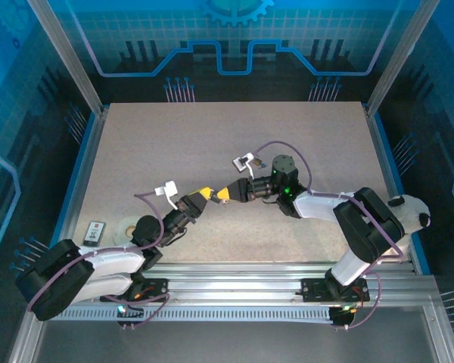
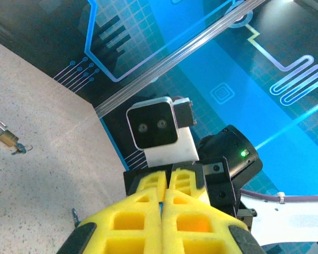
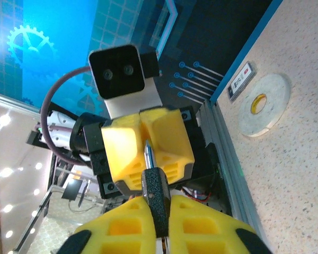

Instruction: Lock with the key

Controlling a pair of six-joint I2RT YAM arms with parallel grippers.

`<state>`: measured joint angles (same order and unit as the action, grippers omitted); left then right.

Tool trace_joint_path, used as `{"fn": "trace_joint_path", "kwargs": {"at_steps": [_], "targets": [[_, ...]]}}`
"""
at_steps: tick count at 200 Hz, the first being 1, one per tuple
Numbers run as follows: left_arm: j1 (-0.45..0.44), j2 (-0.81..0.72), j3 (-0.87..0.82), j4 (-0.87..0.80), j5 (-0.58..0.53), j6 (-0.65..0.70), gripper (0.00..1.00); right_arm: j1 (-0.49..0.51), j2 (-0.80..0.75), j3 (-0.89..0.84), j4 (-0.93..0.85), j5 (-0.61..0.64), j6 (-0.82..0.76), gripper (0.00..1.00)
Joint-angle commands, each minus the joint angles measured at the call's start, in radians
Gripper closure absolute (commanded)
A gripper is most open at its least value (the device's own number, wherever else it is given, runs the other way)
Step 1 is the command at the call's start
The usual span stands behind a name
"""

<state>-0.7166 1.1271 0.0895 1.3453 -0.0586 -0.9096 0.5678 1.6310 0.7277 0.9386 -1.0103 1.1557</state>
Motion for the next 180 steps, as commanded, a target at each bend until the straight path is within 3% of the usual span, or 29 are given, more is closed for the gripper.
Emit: {"fn": "trace_joint_path", "kwargs": {"at_steps": [1,57,83,112,153,180], "targets": [[-0.072,-0.049,-0.03,-0.033,0.148,0.018,1.0,-0.066,-0.021,0.038,-0.028,0.277,-0.021,0.83],[-0.073,-0.112,-0.01,-0.132,0.028,0.026,1.0,-0.078,-0.09,0.004,-0.133,0.305,-0.11,0.65],[-0.071,-0.118,0.011,-0.199,-0.022,0.02,1.0,-0.099,-0.155,-0.021,-0.225,0.342,-0.172,0.48],[-0.057,-0.118,0.061,-0.333,-0.061,-0.006,1.0,-0.105,-0.27,-0.028,-0.442,0.437,-0.322,0.27],[0.0,-0.097,0.112,-0.438,-0.041,-0.071,1.0,-0.105,-0.409,-0.072,-0.6,0.545,-0.464,0.03],[0.056,-0.035,0.128,-0.427,0.015,-0.161,1.0,-0.111,-0.451,-0.124,-0.599,0.564,-0.494,0.0]]}}
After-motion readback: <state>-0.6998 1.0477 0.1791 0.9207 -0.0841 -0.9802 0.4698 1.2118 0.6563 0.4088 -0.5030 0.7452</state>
